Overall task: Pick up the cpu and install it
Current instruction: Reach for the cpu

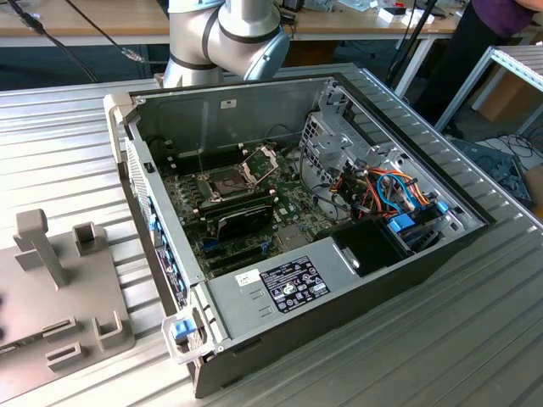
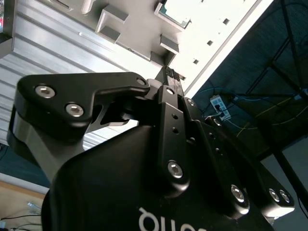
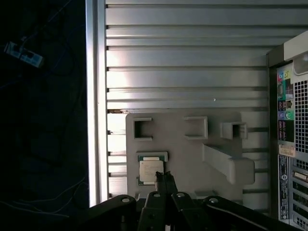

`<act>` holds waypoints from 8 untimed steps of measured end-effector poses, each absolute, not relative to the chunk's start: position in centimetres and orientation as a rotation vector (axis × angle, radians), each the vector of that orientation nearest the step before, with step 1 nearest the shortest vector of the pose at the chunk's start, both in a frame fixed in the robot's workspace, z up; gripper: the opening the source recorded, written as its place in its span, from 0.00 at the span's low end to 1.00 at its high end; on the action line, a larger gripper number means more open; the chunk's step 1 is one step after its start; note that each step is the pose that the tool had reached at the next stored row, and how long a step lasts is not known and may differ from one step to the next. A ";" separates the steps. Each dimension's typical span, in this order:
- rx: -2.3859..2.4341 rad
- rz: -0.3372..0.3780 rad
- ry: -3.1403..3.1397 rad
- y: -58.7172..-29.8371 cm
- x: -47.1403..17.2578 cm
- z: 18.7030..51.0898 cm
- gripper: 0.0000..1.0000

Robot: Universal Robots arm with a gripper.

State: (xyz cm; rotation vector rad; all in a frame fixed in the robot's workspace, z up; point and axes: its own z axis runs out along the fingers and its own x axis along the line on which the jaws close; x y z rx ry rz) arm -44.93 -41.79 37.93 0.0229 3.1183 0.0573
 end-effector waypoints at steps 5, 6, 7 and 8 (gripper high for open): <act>0.023 0.057 3.131 -41.8 -44.9 37.9 0.11; 0.023 0.057 3.138 -41.8 -44.9 37.9 0.11; 0.023 0.057 3.144 -41.8 -44.9 37.9 0.11; 0.024 0.057 3.145 -41.8 -44.9 37.9 0.11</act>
